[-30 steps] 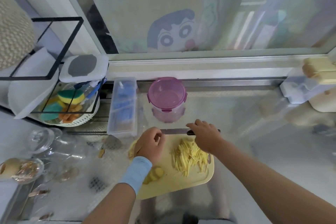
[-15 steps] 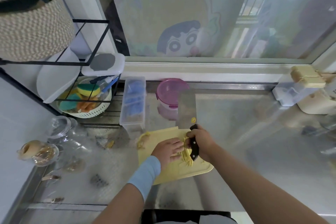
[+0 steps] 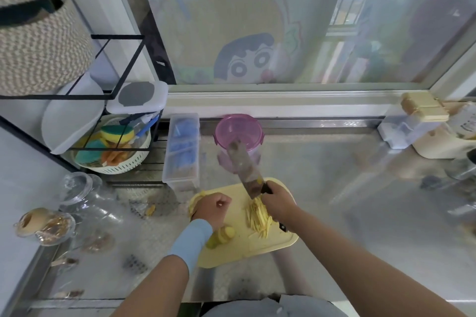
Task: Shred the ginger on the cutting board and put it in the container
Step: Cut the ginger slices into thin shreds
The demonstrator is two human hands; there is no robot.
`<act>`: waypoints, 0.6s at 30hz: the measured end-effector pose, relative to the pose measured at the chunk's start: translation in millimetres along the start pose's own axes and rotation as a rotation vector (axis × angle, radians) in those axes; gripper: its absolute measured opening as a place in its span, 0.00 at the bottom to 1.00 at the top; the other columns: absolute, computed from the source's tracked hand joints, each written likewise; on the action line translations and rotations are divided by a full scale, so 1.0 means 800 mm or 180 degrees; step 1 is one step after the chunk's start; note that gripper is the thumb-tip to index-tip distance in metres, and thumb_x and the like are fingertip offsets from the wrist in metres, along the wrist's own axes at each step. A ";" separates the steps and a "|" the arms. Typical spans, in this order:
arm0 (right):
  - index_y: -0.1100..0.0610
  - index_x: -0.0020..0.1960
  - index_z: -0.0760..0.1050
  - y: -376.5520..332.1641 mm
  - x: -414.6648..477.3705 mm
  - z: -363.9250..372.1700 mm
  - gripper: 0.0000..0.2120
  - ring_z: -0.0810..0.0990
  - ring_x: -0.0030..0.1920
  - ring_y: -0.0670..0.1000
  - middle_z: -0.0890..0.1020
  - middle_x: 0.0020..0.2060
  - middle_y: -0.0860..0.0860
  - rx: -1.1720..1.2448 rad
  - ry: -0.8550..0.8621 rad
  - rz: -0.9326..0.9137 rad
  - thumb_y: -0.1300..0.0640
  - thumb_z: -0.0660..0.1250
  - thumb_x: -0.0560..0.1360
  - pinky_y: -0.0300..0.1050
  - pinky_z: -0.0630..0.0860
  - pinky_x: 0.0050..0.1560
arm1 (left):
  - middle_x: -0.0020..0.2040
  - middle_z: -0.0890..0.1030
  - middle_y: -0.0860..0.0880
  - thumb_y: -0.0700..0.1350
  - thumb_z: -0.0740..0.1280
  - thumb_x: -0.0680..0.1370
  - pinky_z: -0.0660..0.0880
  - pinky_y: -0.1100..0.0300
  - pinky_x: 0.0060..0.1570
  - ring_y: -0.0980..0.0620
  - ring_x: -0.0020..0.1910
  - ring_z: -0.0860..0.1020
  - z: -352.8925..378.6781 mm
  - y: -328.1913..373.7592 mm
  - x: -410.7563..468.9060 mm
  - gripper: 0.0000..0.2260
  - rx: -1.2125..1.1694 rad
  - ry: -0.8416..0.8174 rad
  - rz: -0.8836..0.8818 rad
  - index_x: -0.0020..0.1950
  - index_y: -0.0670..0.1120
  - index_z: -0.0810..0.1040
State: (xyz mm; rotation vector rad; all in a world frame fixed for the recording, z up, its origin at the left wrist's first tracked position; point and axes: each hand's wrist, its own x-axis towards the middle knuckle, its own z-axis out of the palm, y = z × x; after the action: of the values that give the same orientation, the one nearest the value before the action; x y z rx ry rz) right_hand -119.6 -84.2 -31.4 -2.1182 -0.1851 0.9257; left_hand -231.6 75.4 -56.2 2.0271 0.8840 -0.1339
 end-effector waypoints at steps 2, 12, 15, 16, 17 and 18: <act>0.54 0.52 0.77 0.001 -0.010 0.016 0.09 0.77 0.39 0.52 0.80 0.41 0.51 -0.0330 -0.0092 -0.0172 0.57 0.59 0.77 0.46 0.72 0.38 | 0.51 0.78 0.56 0.48 0.67 0.77 0.72 0.62 0.52 0.55 0.51 0.76 -0.003 -0.024 -0.007 0.04 0.0520 -0.0166 0.0128 0.49 0.54 0.81; 0.54 0.48 0.71 0.034 -0.031 0.065 0.05 0.74 0.38 0.53 0.79 0.38 0.53 -0.1040 -0.0119 -0.0068 0.57 0.56 0.78 0.46 0.68 0.37 | 0.59 0.73 0.56 0.54 0.67 0.72 0.66 0.64 0.58 0.53 0.61 0.67 0.038 -0.073 -0.019 0.18 0.1567 -0.0309 0.0826 0.61 0.56 0.77; 0.51 0.46 0.69 0.038 -0.030 0.066 0.05 0.74 0.40 0.53 0.76 0.37 0.49 -0.1117 -0.0111 -0.0091 0.58 0.56 0.79 0.45 0.67 0.36 | 0.57 0.74 0.57 0.53 0.68 0.72 0.66 0.63 0.57 0.52 0.60 0.68 0.041 -0.078 -0.015 0.14 0.1461 -0.0266 0.0754 0.57 0.57 0.79; 0.51 0.48 0.70 0.038 -0.030 0.066 0.05 0.75 0.41 0.54 0.76 0.38 0.49 -0.1141 -0.0108 -0.0100 0.58 0.56 0.79 0.45 0.69 0.37 | 0.57 0.75 0.57 0.53 0.68 0.72 0.66 0.62 0.57 0.52 0.60 0.68 0.042 -0.079 -0.014 0.13 0.1491 -0.0219 0.0789 0.56 0.57 0.80; 0.51 0.51 0.71 0.038 -0.030 0.066 0.06 0.76 0.42 0.54 0.77 0.39 0.49 -0.1165 -0.0101 -0.0119 0.57 0.56 0.80 0.45 0.70 0.38 | 0.56 0.75 0.58 0.53 0.68 0.72 0.66 0.61 0.57 0.52 0.59 0.69 0.042 -0.080 -0.013 0.12 0.1522 -0.0166 0.0852 0.55 0.57 0.80; 0.52 0.54 0.72 0.039 -0.031 0.066 0.07 0.77 0.43 0.54 0.78 0.41 0.50 -0.1188 -0.0095 -0.0133 0.57 0.56 0.80 0.45 0.70 0.39 | 0.56 0.76 0.58 0.53 0.69 0.73 0.66 0.60 0.58 0.52 0.59 0.69 0.043 -0.082 -0.012 0.11 0.1504 -0.0148 0.0899 0.55 0.57 0.80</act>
State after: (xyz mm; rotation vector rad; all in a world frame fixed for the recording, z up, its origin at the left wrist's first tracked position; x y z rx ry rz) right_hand -178.3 -82.6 -62.2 -2.4300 -0.4453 0.9558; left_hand -271.9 66.4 -118.4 2.5543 0.5610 -0.2493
